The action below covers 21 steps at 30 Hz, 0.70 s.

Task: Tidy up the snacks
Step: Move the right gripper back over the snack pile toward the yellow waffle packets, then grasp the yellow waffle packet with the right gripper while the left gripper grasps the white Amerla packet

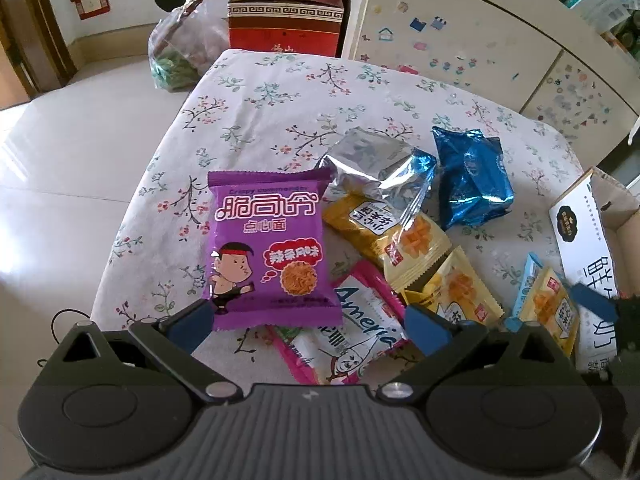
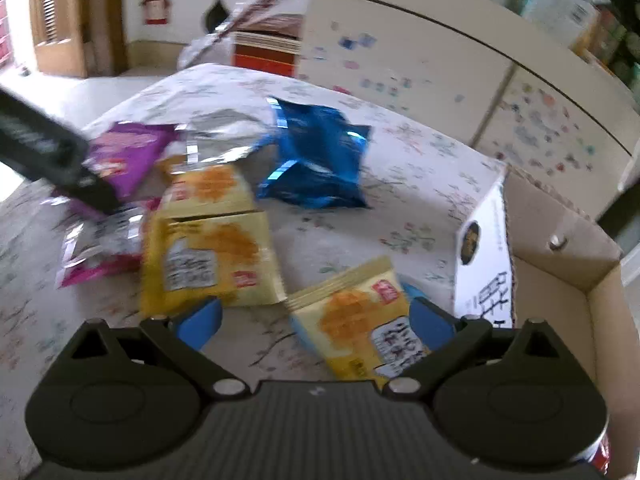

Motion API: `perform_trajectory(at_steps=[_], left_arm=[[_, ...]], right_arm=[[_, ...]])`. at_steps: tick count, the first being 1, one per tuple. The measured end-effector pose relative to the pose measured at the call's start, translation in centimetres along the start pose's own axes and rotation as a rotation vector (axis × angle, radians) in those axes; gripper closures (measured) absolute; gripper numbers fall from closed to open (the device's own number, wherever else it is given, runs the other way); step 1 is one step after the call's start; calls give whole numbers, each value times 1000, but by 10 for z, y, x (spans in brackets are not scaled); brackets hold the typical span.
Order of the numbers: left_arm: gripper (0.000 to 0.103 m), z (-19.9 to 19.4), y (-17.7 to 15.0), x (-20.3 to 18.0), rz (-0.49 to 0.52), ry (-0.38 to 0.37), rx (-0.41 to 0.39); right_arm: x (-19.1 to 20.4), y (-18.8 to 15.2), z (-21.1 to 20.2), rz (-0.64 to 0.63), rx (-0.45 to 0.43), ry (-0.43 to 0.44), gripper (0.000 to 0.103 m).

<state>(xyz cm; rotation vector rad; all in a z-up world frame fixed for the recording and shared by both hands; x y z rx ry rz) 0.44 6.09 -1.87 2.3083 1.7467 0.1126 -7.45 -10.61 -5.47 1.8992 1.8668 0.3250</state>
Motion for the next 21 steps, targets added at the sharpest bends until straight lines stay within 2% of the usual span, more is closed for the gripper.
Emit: perform_trajectory(at_steps=[3, 6, 8, 10, 12, 16, 21], left_arm=[[0, 3, -1, -3, 22, -5, 12], [0, 6, -1, -4, 43, -3, 18], [0, 8, -1, -2, 44, 3, 25], [0, 11, -2, -1, 45, 4, 32], [0, 15, -3, -2, 58, 2, 43], [0, 19, -4, -7, 79, -2, 38], [0, 28, -5, -21, 160, 4, 26]], right_arm=[[-2, 0, 9, 17, 32, 34, 2], [8, -3, 3, -60, 46, 71, 4], [18, -4, -5, -120, 64, 148, 5], [25, -8, -17, -187, 71, 263, 9], [26, -7, -25, -186, 73, 331, 10], [8, -5, -33, -146, 58, 338, 10], [-6, -6, -23, -75, 101, 349, 10]])
Point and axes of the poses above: each gripper's, at about its wrist camera, not at the fingertips, and z roughly the way its jaws point, x to its left, y to its top, the point moved 1 cm from there along z, roughly the way its jaws point, and after that the axes turned 11 degrees about x, right-handed, at the moved point
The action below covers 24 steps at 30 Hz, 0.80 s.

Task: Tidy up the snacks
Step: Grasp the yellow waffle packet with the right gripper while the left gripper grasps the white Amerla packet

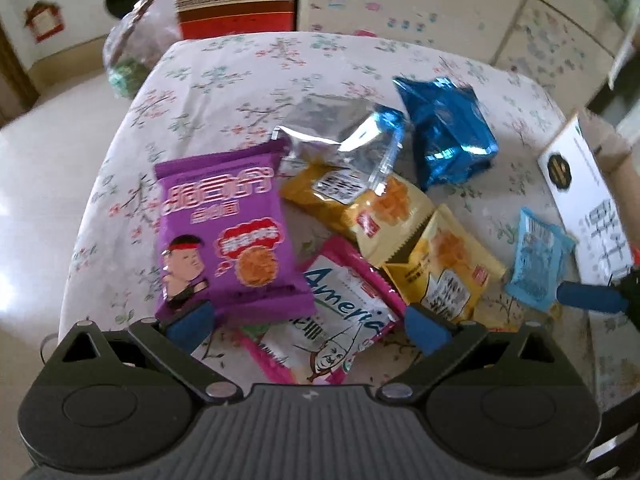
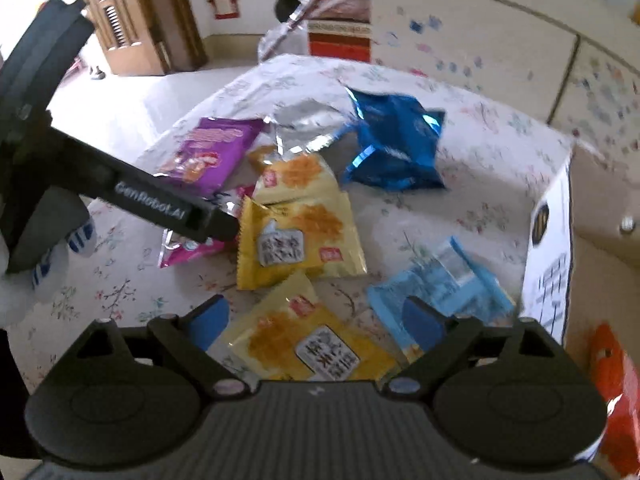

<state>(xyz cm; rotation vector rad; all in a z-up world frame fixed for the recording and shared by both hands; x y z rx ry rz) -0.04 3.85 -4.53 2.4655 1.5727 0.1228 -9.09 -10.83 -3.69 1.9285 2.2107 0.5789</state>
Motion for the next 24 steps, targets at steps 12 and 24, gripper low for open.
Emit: perform_trajectory(at_steps=[12, 24], left_arm=[[23, 2, -20, -5, 76, -6, 74], [5, 6, -19, -20, 177, 65, 14]], right_arm=[[5, -7, 12, -16, 59, 7, 25], [8, -10, 12, -38, 75, 46, 21]])
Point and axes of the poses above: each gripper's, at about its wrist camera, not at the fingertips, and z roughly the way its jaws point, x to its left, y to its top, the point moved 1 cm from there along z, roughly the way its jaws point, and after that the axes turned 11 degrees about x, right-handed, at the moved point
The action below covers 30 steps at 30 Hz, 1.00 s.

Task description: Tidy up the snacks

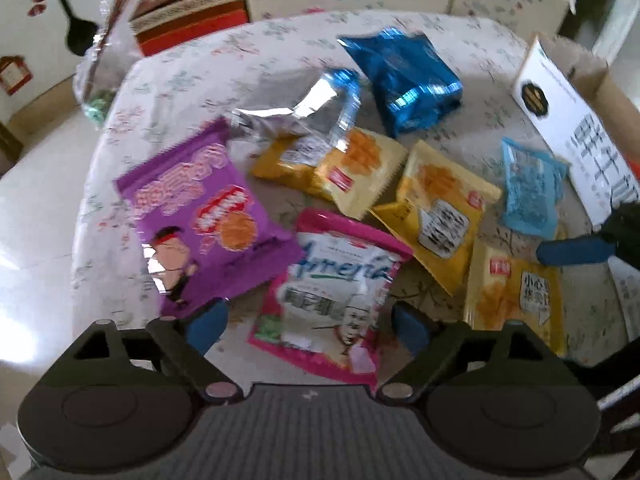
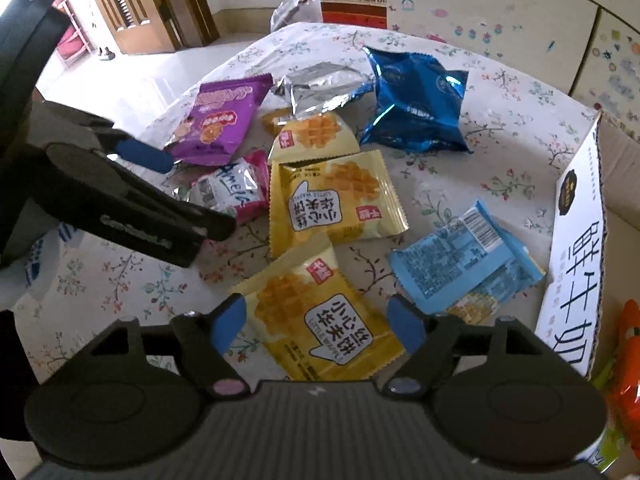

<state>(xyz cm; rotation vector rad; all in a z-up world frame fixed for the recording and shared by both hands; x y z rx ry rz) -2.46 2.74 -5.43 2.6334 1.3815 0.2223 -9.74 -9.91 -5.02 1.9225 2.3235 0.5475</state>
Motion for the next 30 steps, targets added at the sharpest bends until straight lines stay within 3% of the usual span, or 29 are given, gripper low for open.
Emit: perform_trajectory(at_steps=[4, 6, 8, 12, 19, 30], left_arm=[[5, 2, 2, -1, -5, 1, -14], [19, 3, 3, 0, -13, -35, -13], [26, 1, 3, 2, -30, -75, -7], [38, -3, 4, 4, -51, -79, -14], [41, -17, 4, 13, -122, -71, -31], [44, -56, 2, 13, -153, -66, -106]], right_arm=[[7, -2, 7, -37, 14, -27, 21], [10, -3, 8, -61, 18, -50, 21], [10, -2, 7, -55, 10, -56, 28], [2, 1, 2, -2, -13, -23, 44], [1, 6, -19, 39, -78, 9, 45], [1, 9, -47, 73, -150, 13, 45]])
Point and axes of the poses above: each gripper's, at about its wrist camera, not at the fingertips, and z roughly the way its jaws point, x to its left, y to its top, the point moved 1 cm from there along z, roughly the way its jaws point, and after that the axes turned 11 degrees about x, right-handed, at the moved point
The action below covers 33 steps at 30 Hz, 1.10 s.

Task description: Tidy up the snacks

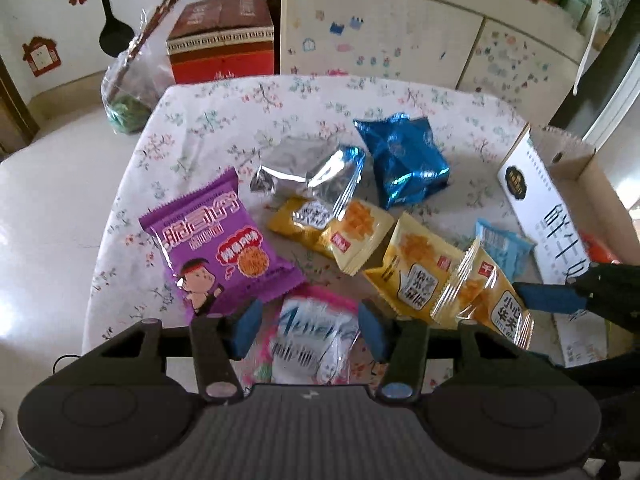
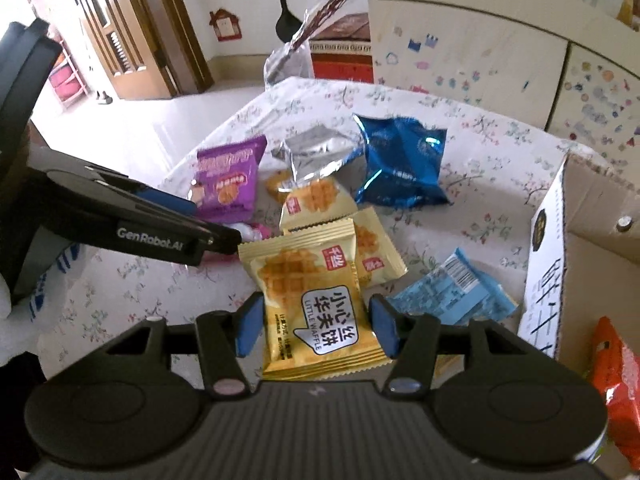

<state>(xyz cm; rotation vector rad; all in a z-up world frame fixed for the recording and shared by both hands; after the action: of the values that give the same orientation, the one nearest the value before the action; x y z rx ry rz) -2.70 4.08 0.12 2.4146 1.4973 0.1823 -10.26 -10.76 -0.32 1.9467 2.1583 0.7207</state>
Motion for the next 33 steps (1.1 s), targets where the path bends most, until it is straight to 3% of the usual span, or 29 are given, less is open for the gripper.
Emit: perform_trajectory(at_steps=[7, 10, 12, 16, 18, 23, 33], left_arm=[[39, 4, -1, 4, -10, -7, 20], [31, 19, -5, 1, 32, 0, 67], [19, 28, -8, -3, 70, 26, 97], [15, 48, -13, -12, 147, 93, 140], [0, 56, -14, -9, 133, 93, 156], [0, 64, -13, 8, 15, 26, 183], [0, 63, -16, 7, 8, 31, 157]], right_arm=[[-4, -1, -13, 19, -25, -4, 45], [-8, -1, -13, 35, -25, -10, 45], [-10, -1, -14, 42, -28, -11, 45], [-11, 0, -14, 47, -35, -6, 45], [-11, 0, -14, 49, -36, -5, 45], [-15, 1, -13, 66, -35, -5, 45], [-15, 2, -13, 73, -37, 4, 45]])
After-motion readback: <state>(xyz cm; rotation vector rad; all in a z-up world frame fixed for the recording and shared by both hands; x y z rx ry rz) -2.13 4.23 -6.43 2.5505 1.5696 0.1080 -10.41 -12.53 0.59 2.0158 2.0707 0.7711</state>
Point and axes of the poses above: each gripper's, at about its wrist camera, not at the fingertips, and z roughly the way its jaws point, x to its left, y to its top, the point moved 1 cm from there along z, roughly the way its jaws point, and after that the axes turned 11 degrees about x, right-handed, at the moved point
